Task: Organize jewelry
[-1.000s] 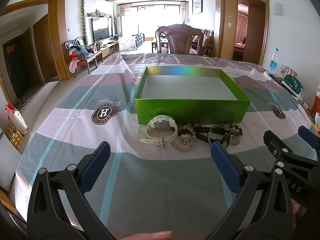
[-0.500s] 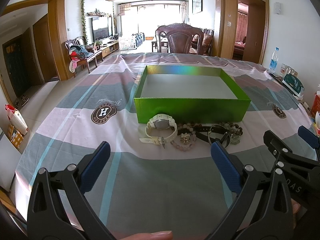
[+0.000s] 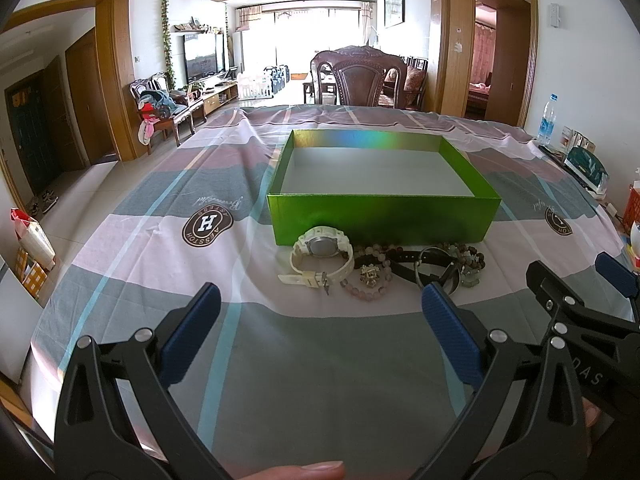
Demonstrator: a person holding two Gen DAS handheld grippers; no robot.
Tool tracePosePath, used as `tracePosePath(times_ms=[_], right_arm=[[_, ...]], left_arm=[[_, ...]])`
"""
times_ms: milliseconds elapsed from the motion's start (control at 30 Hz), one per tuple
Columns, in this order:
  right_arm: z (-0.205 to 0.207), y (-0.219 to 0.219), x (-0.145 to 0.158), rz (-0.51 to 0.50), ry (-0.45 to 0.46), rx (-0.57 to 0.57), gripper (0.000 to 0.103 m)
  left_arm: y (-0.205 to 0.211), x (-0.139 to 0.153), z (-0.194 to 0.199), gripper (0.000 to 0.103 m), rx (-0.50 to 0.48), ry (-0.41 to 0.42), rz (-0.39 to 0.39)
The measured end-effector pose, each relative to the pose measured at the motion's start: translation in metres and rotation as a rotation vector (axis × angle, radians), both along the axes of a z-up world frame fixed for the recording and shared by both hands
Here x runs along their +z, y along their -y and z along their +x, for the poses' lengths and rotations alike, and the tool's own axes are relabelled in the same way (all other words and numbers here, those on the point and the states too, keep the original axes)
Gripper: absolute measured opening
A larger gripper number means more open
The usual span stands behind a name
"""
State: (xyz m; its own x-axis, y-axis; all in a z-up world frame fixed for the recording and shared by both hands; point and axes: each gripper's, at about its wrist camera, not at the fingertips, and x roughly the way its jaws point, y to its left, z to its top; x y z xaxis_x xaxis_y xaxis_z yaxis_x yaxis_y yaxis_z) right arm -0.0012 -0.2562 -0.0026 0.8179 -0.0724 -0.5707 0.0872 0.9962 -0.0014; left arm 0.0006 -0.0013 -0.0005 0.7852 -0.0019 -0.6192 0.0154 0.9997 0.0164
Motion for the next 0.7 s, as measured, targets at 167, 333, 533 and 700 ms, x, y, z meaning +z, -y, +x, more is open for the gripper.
tracePosePath(times_ms=[167,333,533,700], right_arm=[[0.0001,0.0005,-0.0003,0.001,-0.002,-0.001,0.101],[0.0002,0.0006,-0.0002,0.002,-0.004,0.000,0.101],[0.0000,0.0005,-0.0028,0.002,-0.003,0.000,0.101],[0.0004,0.0005,-0.0018,0.003,-0.004,0.000,0.101]], left_arm=[[-0.0004,0.0002,0.0000,0.099,-0.001,0.000,0.000],[-0.0004,0.0002,0.0001,0.099,-0.001,-0.001,0.000],[-0.0003,0.0002,0.0001,0.099,-0.001,-0.002,0.000],[-0.0002,0.0001,0.0002,0.099,-0.001,-0.002,0.000]])
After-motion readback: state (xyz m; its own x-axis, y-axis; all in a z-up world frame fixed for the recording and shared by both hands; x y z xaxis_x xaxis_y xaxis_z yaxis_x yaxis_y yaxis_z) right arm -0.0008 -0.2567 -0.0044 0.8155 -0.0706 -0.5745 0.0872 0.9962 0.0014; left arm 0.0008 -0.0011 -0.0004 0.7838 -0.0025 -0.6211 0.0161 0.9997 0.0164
